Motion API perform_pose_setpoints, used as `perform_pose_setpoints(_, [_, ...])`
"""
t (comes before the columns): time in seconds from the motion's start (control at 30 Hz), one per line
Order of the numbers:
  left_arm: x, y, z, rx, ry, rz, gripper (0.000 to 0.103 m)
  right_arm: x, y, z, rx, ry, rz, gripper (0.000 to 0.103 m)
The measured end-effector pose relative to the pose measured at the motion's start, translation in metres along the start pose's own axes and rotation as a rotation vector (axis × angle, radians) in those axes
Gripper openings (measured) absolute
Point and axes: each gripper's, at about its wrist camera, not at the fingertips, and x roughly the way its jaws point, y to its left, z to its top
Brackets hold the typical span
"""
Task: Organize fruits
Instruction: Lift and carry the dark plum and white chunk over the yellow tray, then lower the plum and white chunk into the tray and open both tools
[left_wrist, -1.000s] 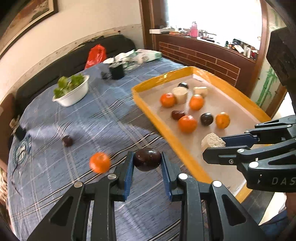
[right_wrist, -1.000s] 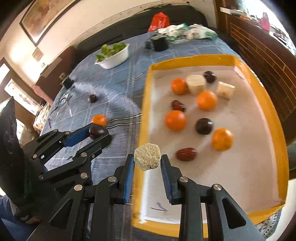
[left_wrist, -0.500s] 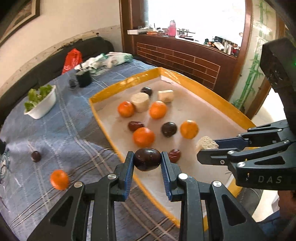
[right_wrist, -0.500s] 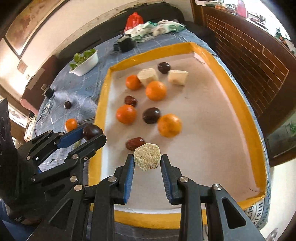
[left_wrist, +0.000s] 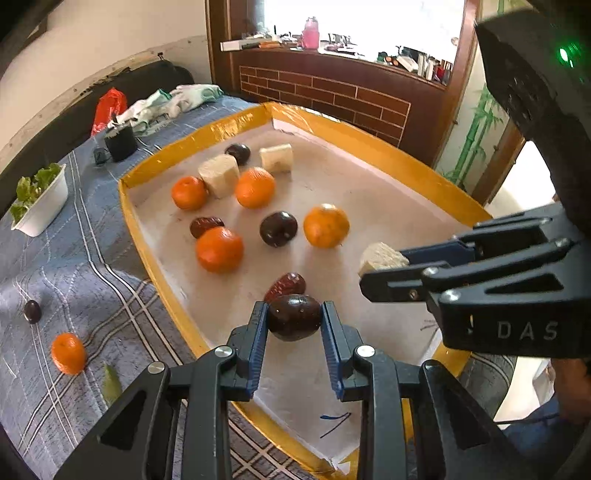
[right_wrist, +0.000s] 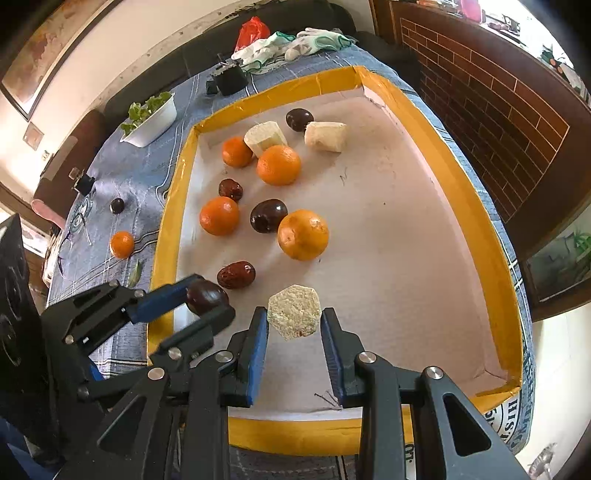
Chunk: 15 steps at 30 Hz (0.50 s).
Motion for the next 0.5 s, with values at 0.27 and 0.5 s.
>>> perform_pose_setpoints(0.27, [0.0060, -0.0007, -0.0039, 0.005, 0.023, -0.010, 0.028, 0.0053, 0.0032, 0.0025, -0.013, 0.010, 0.001, 0.032])
perform_pose_setpoints(0.5, [0.0064, -0.0014, -0.0048, 0.011, 0.023, -0.016, 0.028, 0.0078, 0.0065, 0.0053, -0.023, 0.013, 0.000, 0.032])
